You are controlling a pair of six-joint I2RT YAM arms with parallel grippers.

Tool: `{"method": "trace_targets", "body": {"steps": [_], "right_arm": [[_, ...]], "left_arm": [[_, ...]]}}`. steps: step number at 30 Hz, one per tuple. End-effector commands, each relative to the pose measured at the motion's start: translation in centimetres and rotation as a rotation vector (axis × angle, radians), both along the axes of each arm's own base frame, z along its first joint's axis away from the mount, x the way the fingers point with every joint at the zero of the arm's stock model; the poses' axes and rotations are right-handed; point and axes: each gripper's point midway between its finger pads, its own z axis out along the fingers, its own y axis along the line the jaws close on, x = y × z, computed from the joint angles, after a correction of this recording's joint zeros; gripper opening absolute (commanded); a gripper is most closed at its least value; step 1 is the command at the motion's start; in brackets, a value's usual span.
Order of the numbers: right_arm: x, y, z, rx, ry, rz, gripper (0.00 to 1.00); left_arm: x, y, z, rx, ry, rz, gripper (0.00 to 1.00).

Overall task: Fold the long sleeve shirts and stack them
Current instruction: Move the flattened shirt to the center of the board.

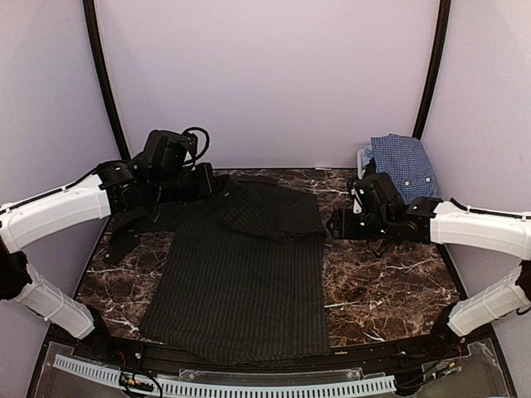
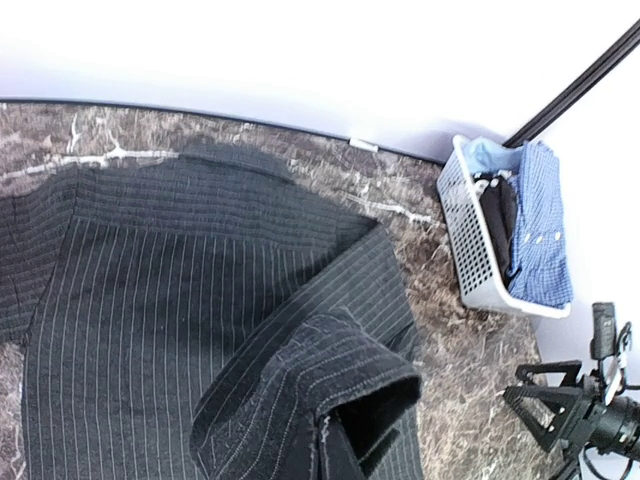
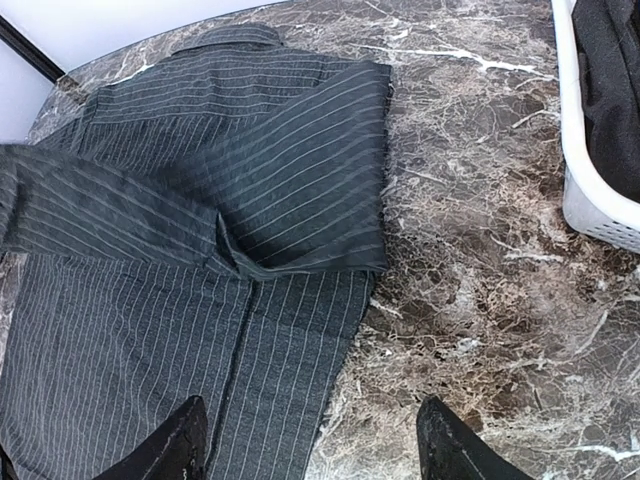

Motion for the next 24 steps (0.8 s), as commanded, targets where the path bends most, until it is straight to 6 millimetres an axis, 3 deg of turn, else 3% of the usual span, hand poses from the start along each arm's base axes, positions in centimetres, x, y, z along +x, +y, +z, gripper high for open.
{"method": "trace_targets", "body": {"steps": [1, 7, 11, 13, 16, 19, 24], "right_arm": [[0.2, 0.4, -0.4, -0.006, 0.004, 0.013, 0.69], [-0.6, 0.3, -2.2, -0.014, 0.051, 0.032, 0.69], [-1.0, 0.2, -3.7, -0.035, 0.085, 0.039, 0.69], [-0.7, 0.5, -4.2, -0.045, 0.09, 0.044, 0.69], [0.0, 1.4, -4.5, -0.047, 0.093, 0.056, 0.69], [0.8, 2.2, -4.1, -0.041, 0.08, 0.068, 0.69], [2.1, 2.2, -4.1, -0.083, 0.068, 0.061, 0.69]], "left_arm": [[0.0, -0.5, -0.7, -0.041, 0.01, -0.027, 0.0], [1.2, 1.0, 0.0, -0.015, -0.042, -0.004, 0.0], [2.7, 2.4, 1.7, 0.01, -0.123, -0.011, 0.0], [2.9, 2.2, 2.9, 0.023, -0.19, -0.069, 0.0], [1.6, -0.4, 4.2, 0.014, -0.278, -0.278, 0.0], [-0.8, -2.9, 2.9, 0.033, -0.273, -0.511, 0.0], [-3.5, -2.8, -1.9, 0.074, -0.151, -0.627, 0.0]]}}
